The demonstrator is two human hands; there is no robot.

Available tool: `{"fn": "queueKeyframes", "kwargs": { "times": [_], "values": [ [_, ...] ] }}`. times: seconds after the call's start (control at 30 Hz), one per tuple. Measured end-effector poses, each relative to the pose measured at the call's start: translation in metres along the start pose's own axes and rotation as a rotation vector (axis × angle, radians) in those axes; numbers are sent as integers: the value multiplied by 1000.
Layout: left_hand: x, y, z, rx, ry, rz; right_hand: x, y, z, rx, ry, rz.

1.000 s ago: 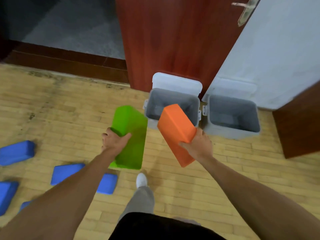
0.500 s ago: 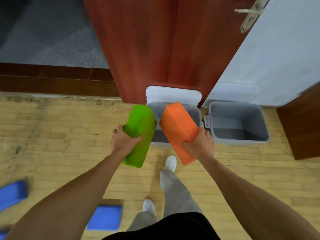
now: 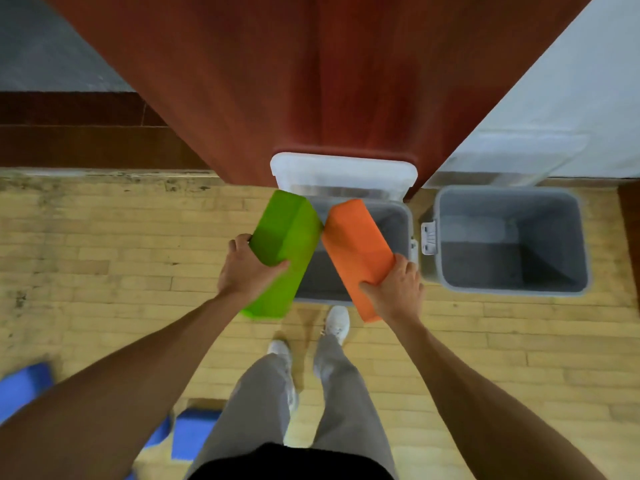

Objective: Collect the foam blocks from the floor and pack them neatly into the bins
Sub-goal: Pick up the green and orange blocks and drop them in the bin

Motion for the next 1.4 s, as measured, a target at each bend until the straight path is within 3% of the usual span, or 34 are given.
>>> {"fn": "queueKeyframes", "kwargs": {
  "times": [0.33, 0.73, 0.9, 0.97, 1.1, 1.27, 1.4],
  "values": [
    [-96, -152, 153, 49, -50, 14, 17, -147, 164, 38, -24, 24],
    [-217, -313, 334, 73, -60, 200, 33, -288, 390, 132, -110, 15],
    [-239, -328, 379, -68, 14, 93, 41, -305, 442, -40, -151, 92],
    [-240, -319, 381, -163, 3, 71, 41, -300, 445, -153, -86, 60],
    [-223, -286, 342, -274, 7, 98, 35, -258, 402, -224, -24, -5],
    [-173, -205, 240, -388, 59, 146, -1, -167, 302, -317, 38, -103],
    [-142, -121, 137, -440, 198, 85, -35, -66, 212, -515, 56, -102]
  ]
}}
Point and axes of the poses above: each hand's wrist, its own y-axis away from the middle knuckle, its own z-axis out of the palm, x = y × z, the point moved 4 cm from there along -y, towards the middle knuckle, and after that the axes turned 9 degrees about z, right-handed, at the moved point
